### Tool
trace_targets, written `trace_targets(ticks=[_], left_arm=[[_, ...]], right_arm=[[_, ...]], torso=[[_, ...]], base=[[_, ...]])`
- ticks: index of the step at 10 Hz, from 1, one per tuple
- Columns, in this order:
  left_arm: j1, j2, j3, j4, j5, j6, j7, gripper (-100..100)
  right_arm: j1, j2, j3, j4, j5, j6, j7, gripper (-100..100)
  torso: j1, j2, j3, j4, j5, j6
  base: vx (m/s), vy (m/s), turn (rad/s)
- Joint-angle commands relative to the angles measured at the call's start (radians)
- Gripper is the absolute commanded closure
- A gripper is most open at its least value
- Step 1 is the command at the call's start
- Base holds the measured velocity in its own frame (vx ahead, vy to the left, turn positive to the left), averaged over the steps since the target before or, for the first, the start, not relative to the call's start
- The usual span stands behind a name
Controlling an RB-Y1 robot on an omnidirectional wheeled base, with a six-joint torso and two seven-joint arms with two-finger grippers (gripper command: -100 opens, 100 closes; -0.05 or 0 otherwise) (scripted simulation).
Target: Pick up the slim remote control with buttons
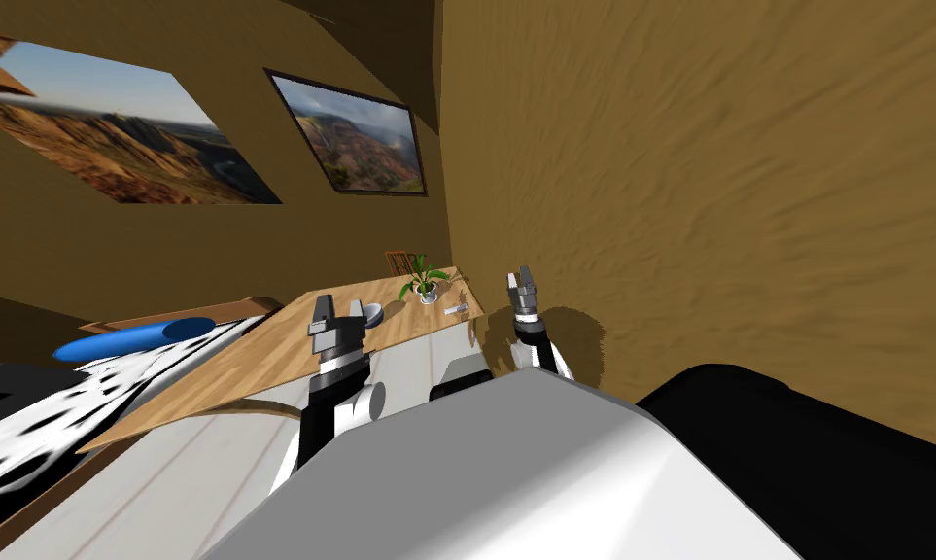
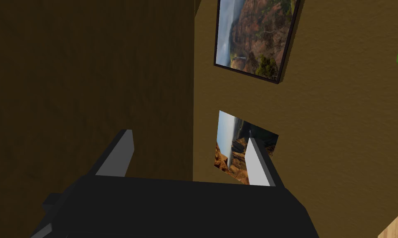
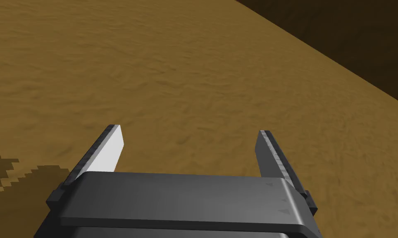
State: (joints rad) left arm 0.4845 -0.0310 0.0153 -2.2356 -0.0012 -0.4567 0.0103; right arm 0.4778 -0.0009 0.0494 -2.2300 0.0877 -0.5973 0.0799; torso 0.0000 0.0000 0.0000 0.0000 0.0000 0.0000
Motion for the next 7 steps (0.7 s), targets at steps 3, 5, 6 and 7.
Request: trace_targets(ticks=[3, 5, 6, 7], left_arm=[[0.000, 0.000, 0.000, 0.000, 0.000, 0.000, 0.000, 0], [0.000, 0.000, 0.000, 0.000, 0.000, 0.000, 0.000, 0], [0.000, 0.000, 0.000, 0.000, 0.000, 0.000, 0.000, 0], [0.000, 0.000, 0.000, 0.000, 0.000, 0.000, 0.000, 0]], right_arm=[[-0.020, -0.099, 0.012, 0.054, 0.033, -0.036, 0.020, -100], [-0.036, -0.159, 0.023, 0.105, 0.059, -0.061, 0.036, -100], [-0.045, -0.188, 0.029, 0.134, 0.075, -0.075, 0.045, -100], [-0.045, -0.192, 0.029, 0.138, 0.075, -0.075, 0.045, -100]], torso=[[0.001, 0.004, 0.002, 0.001, 0.000, 0.000], [0.001, 0.007, 0.004, 0.001, 0.000, 0.000], [0.002, 0.007, 0.004, 0.002, 0.000, 0.000], [0.002, 0.006, 0.004, 0.001, 0.000, 0.000]], base=[[-0.067, 0.022, 0.045], [-0.106, 0.027, 0.072], [-0.093, 0.032, 0.090], [-0.069, 0.025, 0.023]])
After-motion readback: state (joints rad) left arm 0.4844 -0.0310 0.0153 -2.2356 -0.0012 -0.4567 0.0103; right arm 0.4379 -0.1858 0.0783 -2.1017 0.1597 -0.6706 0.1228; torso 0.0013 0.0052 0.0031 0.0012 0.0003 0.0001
